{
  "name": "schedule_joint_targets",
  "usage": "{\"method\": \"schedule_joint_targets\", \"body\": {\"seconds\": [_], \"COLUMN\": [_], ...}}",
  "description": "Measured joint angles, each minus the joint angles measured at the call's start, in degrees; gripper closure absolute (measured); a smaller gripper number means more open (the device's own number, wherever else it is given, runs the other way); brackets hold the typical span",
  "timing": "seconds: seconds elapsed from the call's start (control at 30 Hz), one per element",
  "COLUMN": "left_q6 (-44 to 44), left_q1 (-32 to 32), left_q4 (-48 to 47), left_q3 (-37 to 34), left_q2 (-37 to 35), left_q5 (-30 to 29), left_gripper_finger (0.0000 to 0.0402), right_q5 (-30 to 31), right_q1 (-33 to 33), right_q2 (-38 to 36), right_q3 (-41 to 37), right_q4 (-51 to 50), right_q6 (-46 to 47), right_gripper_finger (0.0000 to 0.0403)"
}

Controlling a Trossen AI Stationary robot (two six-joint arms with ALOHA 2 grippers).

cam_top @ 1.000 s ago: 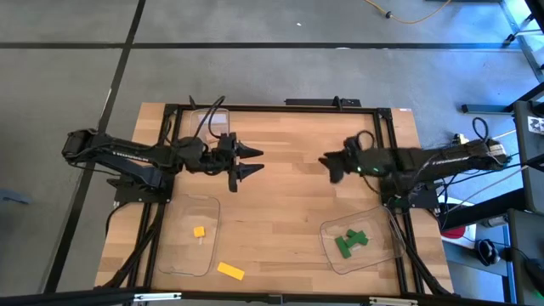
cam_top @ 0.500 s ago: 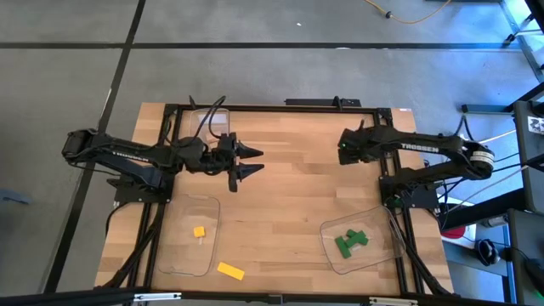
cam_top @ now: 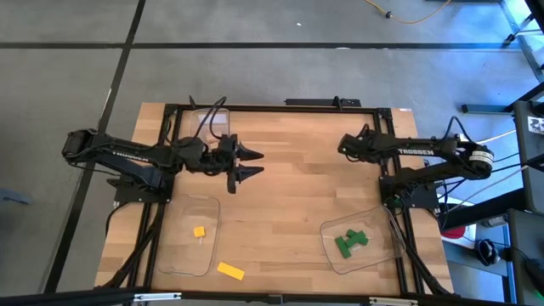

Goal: Sort & place blocks by color
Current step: Put the right yellow block into the bottom left transparent bin

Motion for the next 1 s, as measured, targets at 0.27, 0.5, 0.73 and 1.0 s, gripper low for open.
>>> {"method": "schedule_joint_targets", "body": {"seconds": [0.27, 0.5, 0.73, 1.0], "left_q6": [-1.4, -1.3, -1.3, -1.3], "left_q1": [0.0, 0.0, 0.0, 0.0], "left_q4": [-0.1, -0.1, -0.1, -0.1], "left_q3": [0.0, 0.0, 0.0, 0.0], "left_q2": [0.0, 0.0, 0.0, 0.0], "left_q5": [1.1, 1.1, 0.8, 0.6], "left_gripper_finger": [0.0182, 0.0182, 0.0182, 0.0182], "right_q5": [1.3, 0.2, -0.7, -0.5], "right_q1": [0.0, 0.0, 0.0, 0.0], "right_q2": [0.0, 0.0, 0.0, 0.0], "right_q3": [-2.1, -4.8, -6.2, -6.2], "right_q4": [1.0, 3.6, 4.9, 4.2], "right_q6": [5.4, 8.4, 11.0, 8.0], "right_gripper_finger": [0.0218, 0.0218, 0.0224, 0.0312]}}
